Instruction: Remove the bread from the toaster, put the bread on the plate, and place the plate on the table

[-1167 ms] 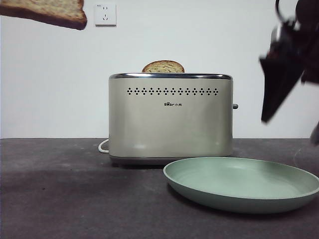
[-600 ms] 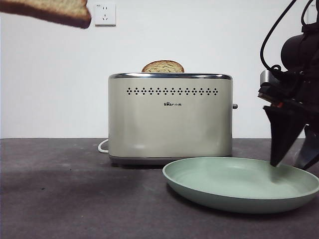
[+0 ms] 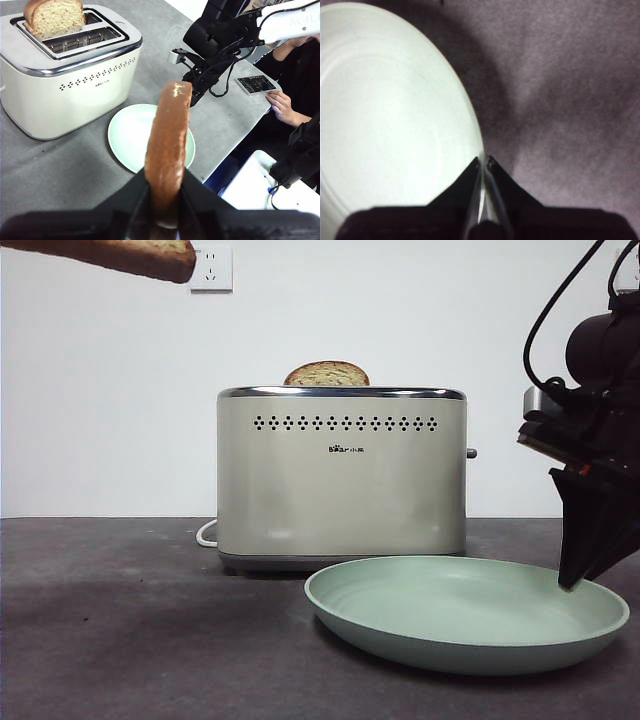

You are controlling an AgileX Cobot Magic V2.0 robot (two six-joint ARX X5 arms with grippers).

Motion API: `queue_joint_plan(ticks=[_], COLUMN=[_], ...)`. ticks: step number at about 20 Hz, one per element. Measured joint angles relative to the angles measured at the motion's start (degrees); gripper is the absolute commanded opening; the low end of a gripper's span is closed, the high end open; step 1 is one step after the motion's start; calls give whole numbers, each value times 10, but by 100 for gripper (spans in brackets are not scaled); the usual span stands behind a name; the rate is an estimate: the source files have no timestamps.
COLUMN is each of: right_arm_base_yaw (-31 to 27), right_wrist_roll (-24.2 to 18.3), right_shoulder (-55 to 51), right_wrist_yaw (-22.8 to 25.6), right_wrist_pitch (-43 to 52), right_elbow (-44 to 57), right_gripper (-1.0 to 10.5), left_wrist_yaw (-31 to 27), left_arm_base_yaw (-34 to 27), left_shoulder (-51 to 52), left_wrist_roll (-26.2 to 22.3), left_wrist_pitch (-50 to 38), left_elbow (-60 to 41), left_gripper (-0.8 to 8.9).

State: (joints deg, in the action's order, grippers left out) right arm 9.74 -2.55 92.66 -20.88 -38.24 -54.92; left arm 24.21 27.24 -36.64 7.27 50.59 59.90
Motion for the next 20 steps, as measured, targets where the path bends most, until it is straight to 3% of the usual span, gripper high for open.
queue_joint_plan(ticks=[10, 16, 20], right_arm_base_yaw=[44, 134, 209], right_wrist_roll=[50, 100, 146], right_shoulder=[-292, -327, -326], right_wrist_yaw=[-43, -40, -21], right_wrist_pitch=[-67, -66, 1], right_elbow=[2, 2, 3], right_gripper=[-17, -17, -17], left_wrist_yaw=[70, 128, 158], left_arm_base_yaw=[0, 0, 2], left_shoulder=[0, -40, -118], left_wrist_roll=[35, 61, 59], left_wrist_pitch=[-61, -93, -96], left_elbow=[0, 0, 0], left_gripper=[-7, -8, -8])
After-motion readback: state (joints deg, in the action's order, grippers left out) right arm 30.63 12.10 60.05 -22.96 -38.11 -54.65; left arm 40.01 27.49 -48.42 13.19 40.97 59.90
